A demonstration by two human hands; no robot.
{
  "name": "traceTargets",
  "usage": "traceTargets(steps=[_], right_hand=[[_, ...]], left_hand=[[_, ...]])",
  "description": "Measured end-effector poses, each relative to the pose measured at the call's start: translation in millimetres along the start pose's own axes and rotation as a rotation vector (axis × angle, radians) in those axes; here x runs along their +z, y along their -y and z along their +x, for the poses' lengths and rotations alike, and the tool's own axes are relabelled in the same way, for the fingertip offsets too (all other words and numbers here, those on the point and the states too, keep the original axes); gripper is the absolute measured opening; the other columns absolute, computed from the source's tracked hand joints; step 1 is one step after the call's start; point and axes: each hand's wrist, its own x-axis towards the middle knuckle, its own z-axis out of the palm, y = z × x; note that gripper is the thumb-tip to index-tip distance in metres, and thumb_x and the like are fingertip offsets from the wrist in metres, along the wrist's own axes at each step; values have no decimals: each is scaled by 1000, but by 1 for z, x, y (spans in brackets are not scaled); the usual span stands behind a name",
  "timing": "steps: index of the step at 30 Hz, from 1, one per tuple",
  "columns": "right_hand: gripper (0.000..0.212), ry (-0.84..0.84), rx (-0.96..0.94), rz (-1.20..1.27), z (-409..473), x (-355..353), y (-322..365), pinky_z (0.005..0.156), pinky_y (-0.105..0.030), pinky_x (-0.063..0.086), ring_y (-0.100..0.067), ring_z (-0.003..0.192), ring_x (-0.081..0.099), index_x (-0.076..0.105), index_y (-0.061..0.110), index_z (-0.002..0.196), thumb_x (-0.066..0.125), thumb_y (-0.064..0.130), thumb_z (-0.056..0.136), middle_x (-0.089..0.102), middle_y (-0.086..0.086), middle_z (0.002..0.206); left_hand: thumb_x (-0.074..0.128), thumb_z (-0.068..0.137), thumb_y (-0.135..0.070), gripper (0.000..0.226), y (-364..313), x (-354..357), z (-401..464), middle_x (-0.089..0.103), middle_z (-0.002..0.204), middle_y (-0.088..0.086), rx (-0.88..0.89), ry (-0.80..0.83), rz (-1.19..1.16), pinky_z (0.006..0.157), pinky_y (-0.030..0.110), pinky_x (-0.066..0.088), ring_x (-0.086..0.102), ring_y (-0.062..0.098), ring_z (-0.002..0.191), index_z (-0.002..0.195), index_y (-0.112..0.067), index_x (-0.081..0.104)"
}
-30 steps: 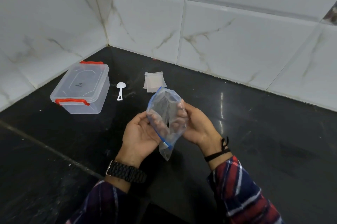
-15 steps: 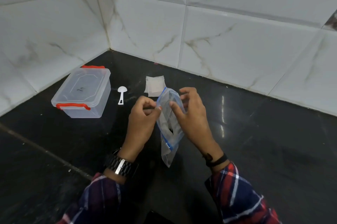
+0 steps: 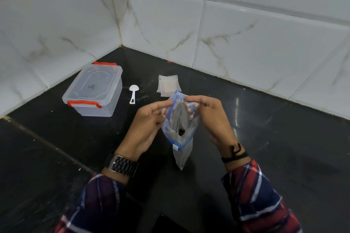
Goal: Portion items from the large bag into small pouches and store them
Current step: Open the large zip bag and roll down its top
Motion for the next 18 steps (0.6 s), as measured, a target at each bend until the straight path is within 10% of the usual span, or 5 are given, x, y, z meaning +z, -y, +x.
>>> traceTargets(steps=[7, 13, 18], right_hand=[[35, 132, 305, 662, 4, -6, -3, 64, -26, 55, -14, 64, 65, 62, 0, 102, 34, -14, 90, 70, -15, 91], [24, 46, -47, -339, -3, -4, -7, 64, -11, 45, -9, 87, 61, 61, 26, 115, 52, 16, 96, 63, 1, 107], [23, 4, -190, -589, -12, -5, -5, 72, -8, 48, -3, 80, 56, 68, 24, 109, 55, 12, 94, 61, 2, 115]], left_hand=[[38, 92, 6, 35, 5, -5, 4, 70, 113, 11, -144, 49, -535, 93, 36, 52, 68, 20, 101, 116, -7, 59], [55, 89, 3, 21, 6, 0, 1, 70, 94, 12, -87, -89, -364, 80, 34, 57, 68, 19, 84, 107, -7, 54], [59, 88, 0, 10, 4, 4, -6, 69, 89, 8, -7, -101, 1, 75, 28, 58, 68, 15, 82, 93, -8, 63]])
